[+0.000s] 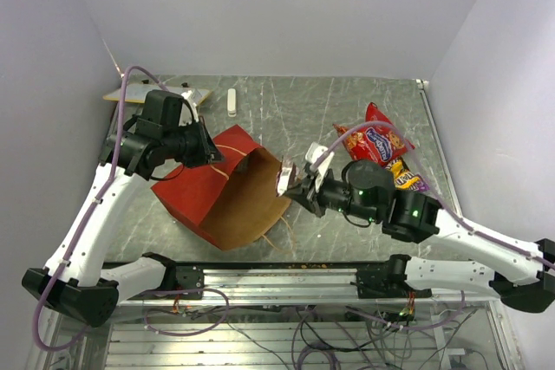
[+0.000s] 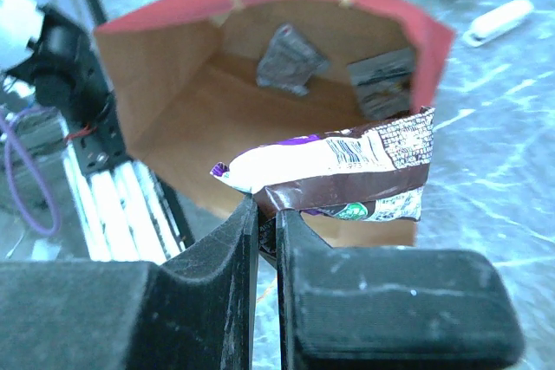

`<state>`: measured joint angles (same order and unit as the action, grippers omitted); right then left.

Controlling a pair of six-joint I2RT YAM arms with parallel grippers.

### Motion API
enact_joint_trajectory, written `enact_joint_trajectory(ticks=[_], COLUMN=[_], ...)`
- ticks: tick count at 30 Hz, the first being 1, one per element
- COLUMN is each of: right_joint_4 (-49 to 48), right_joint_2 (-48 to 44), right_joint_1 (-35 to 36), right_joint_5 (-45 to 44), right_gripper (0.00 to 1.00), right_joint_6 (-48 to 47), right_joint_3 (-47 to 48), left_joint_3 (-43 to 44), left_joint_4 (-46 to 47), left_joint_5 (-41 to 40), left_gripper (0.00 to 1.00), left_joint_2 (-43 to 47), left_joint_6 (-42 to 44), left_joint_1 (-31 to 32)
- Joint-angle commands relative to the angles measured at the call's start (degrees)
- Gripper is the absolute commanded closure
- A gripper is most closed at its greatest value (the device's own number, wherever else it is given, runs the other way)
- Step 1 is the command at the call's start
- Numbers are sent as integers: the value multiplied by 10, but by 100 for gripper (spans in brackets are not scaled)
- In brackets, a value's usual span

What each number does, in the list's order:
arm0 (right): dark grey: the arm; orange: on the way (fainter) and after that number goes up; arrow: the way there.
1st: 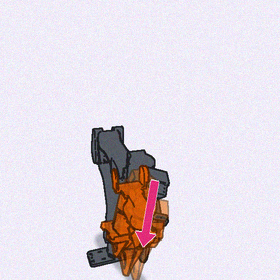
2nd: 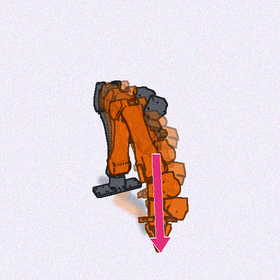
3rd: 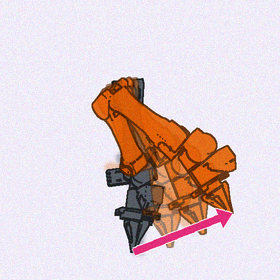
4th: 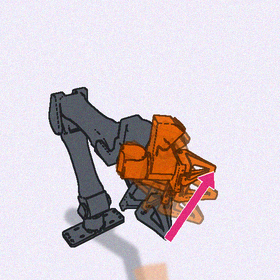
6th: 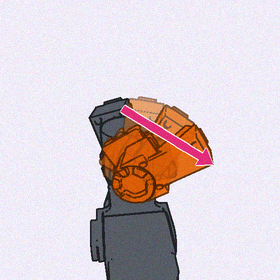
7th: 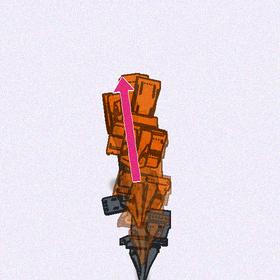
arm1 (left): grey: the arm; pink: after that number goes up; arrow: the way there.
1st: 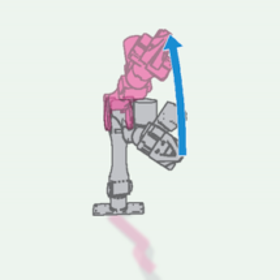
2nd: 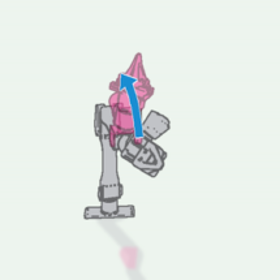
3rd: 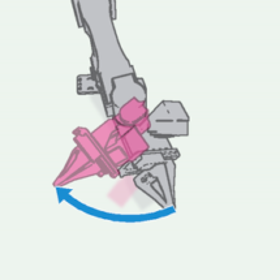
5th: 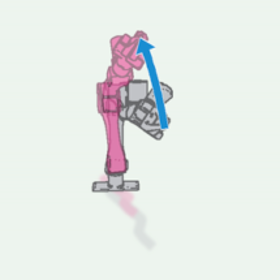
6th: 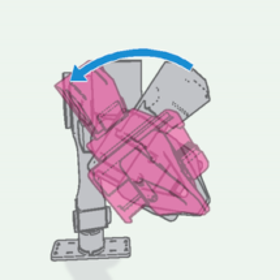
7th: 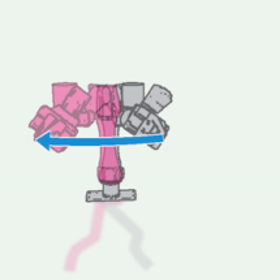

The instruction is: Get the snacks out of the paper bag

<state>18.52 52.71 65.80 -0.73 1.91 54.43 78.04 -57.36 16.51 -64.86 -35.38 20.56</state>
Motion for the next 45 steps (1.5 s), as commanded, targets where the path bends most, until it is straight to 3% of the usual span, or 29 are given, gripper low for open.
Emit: enact_joint_trajectory(ticks=[1, 5, 8, 15, 23, 27, 36, 45], right_joint_4=[118, 107, 89, 87, 132, 148, 75, 60], right_joint_2=[20, 40, 54, 87, 118, 151, 216, 275], right_joint_1=[-1, -14, -67, -268, -403, -444, -506, -530], right_joint_5=[-131, -277, -327, -276, -247, -238, -208, -181], right_gripper=[100, 100, 100, 100, 100, 100, 100, 100], right_joint_6=[-4, 4, 30, 57, -51, -104, -212, -243], right_joint_3=[91, 100, 85, 3, -14, 3, -13, -17], left_joint_3=[5, 7, 5, 2, -4, 18, 19, 7], left_joint_4=[-16, -16, -14, -8, -5, -15, -17, -1], left_joint_5=[-28, -26, -23, -6, -2, -1, -13, 3], left_gripper=[93, 93, 93, 93, 93, 93, 93, 93], left_joint_2=[2, 2, 3, 0, 12, 1, 7, 7], left_joint_6=[6, 8, 8, 6, 6, 14, 25, 24], left_joint_1=[-4, -4, -3, -3, -4, -1, 22, 29])
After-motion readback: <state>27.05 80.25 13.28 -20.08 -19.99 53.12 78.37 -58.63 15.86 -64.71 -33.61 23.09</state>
